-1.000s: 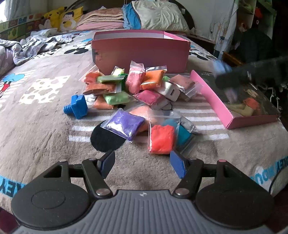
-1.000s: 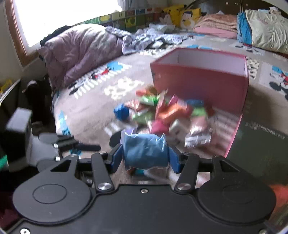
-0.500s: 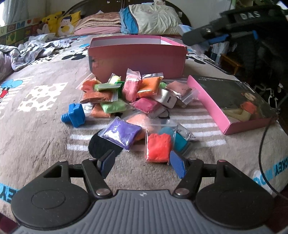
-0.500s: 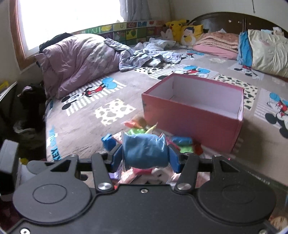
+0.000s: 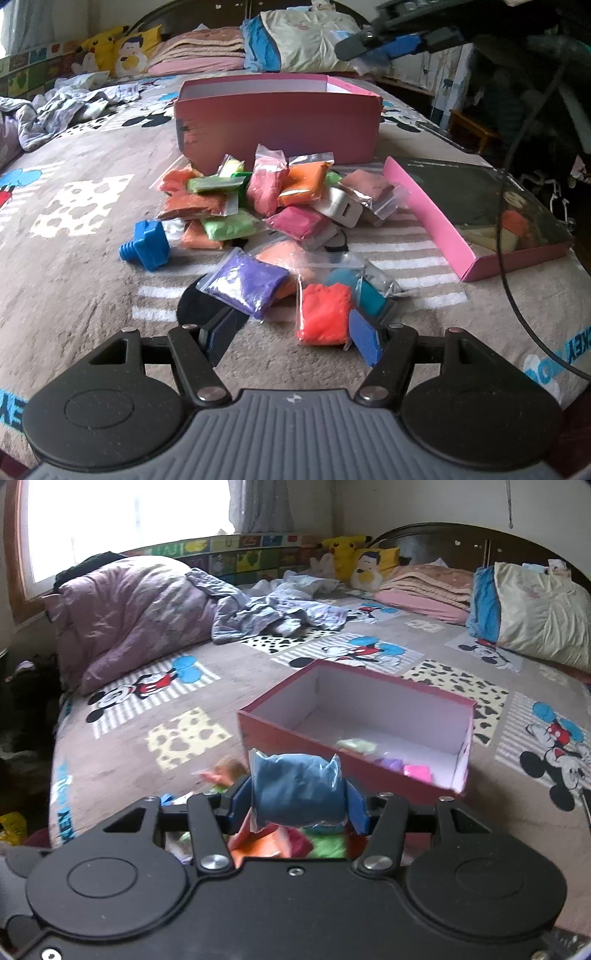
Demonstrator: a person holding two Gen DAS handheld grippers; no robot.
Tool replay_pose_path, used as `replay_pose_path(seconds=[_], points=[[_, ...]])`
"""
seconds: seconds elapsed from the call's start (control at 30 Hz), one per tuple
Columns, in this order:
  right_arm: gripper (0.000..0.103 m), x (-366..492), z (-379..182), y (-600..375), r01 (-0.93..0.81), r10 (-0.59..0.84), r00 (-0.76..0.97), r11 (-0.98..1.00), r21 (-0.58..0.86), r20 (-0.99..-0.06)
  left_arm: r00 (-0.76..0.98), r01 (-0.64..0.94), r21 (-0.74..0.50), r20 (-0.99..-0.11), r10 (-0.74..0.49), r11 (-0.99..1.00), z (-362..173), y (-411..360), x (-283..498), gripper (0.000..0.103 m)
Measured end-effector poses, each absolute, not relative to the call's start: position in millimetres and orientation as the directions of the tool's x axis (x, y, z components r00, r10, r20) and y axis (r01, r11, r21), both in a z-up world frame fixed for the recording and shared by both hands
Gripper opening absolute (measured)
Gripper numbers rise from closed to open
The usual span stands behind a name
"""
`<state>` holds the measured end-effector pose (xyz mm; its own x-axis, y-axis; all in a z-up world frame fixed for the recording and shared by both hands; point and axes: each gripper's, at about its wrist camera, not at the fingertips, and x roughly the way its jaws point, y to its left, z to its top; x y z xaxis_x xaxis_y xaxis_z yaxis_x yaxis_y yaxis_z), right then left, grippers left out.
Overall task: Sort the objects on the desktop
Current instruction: 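Carry the light blue packet with the right tool over the shoebox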
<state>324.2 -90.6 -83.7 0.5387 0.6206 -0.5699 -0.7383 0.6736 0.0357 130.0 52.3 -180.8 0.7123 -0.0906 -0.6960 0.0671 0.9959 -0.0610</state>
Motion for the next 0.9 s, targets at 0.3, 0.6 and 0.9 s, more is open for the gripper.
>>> replay_pose_path(seconds=[0.3, 0.6, 0.9], points=[[0.053, 359.5, -80.0, -85.4, -0.717, 0.601, 0.573, 0.697, 0.014, -0.556, 0.737, 0.093, -0.039, -0.669, -0.095, 0.995, -178.1, 47.3, 134.0, 0.067], [0.053, 407.2, -83.8, -74.8, -0.679, 0.558, 0.598, 0.735, 0.007, -0.575, 0.749, 0.085, -0.034, -0.657, -0.086, 0.996, -175.5, 51.9, 138.5, 0.067], [0.053, 453.6, -98.3, -63.2, -0.635, 0.507, 0.578, 0.772, 0.038, -0.639, 0.756, 0.081, -0.034, -0.649, -0.084, 0.996, -174.7, 55.4, 139.4, 0.067]])
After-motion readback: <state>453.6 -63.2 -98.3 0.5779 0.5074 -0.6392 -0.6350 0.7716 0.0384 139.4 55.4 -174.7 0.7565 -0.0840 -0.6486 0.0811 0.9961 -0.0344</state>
